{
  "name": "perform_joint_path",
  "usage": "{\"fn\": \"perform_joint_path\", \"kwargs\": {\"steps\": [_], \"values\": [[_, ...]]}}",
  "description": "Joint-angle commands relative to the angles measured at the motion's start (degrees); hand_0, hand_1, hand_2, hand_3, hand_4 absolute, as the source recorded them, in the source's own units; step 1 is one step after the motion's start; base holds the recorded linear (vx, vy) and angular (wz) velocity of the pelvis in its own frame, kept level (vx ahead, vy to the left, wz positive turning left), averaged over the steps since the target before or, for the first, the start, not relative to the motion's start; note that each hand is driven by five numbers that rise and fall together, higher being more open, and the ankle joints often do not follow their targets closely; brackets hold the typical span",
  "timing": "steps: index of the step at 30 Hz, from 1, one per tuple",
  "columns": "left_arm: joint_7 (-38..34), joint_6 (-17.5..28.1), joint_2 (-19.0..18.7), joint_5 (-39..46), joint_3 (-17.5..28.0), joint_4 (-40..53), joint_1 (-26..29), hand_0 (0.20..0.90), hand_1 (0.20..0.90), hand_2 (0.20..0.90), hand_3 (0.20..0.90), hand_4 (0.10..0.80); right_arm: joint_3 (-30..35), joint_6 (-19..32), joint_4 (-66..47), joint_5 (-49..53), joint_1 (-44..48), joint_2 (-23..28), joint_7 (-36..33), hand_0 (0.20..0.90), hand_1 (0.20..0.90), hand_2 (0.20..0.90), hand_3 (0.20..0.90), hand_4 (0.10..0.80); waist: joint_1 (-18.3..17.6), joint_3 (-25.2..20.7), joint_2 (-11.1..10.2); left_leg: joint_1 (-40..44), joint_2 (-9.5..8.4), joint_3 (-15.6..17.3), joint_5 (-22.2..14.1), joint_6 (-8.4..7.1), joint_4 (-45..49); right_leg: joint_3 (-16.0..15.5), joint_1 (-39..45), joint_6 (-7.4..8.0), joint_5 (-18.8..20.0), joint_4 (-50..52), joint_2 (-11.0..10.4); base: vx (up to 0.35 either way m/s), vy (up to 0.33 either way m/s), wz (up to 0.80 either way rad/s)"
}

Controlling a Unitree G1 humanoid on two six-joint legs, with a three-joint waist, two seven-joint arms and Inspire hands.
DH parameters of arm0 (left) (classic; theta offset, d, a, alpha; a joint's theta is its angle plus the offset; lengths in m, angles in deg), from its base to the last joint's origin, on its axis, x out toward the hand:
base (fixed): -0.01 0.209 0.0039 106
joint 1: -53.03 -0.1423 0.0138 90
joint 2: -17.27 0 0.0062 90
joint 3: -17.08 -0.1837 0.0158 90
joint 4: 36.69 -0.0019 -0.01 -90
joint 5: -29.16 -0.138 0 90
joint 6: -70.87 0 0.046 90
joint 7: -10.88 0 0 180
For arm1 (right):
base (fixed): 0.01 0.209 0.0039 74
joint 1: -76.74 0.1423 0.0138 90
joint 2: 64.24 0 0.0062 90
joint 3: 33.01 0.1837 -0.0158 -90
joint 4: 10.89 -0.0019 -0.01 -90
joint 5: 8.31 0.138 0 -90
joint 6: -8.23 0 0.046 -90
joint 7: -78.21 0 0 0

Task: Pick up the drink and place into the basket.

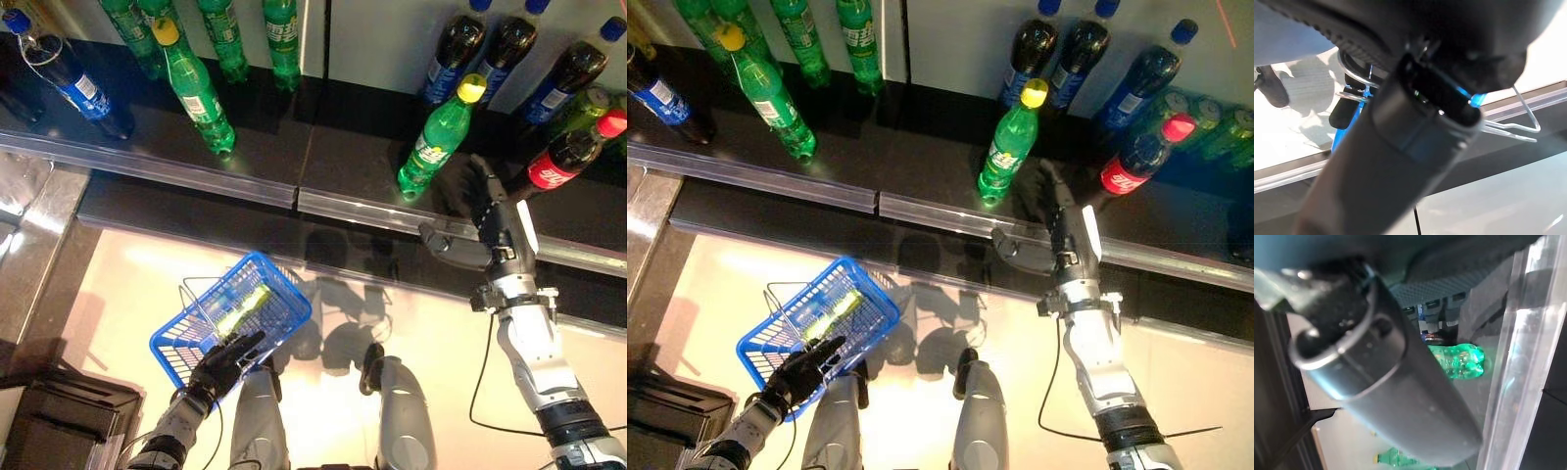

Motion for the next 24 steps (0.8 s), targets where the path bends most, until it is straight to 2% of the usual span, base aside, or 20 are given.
{"fn": "perform_joint_path", "kwargs": {"steps": [1,15,24], "values": [[5.11,-1.49,0.41,-1.50,-3.97,2.00,-4.09,0.300,0.300,0.300,0.200,0.100,5.25,2.02,-1.13,4.09,6.43,0.33,-0.39,0.900,0.900,0.900,0.900,0.800,1.00,-3.71,0.23,1.98,1.99,-1.88,4.71,0.23,-2.83,3.64,1.32,5.67,5.69,-3.44,-2.12,0.022,-0.006,0.05],[5.06,-3.23,-0.36,-2.28,-6.99,2.06,-2.15,0.300,0.300,0.300,0.200,0.100,4.47,-4.01,12.26,12.89,20.16,5.86,1.21,0.900,0.900,0.900,0.900,0.800,3.21,-3.29,0.93,2.07,1.05,-2.84,4.45,0.15,-2.74,3.23,1.01,5.89,5.67,-2.51,-2.88,0.006,0.002,0.05],[5.22,-3.81,-0.62,-3.12,-8.26,1.48,-1.31,0.300,0.300,0.300,0.200,0.100,2.67,-5.41,18.78,14.70,26.89,8.27,1.85,0.900,0.900,0.900,0.900,0.800,4.18,-3.26,1.14,2.10,0.47,-3.31,4.33,0.32,-2.78,3.25,0.44,6.04,5.70,-1.84,-3.38,0.000,0.003,0.02]]}}
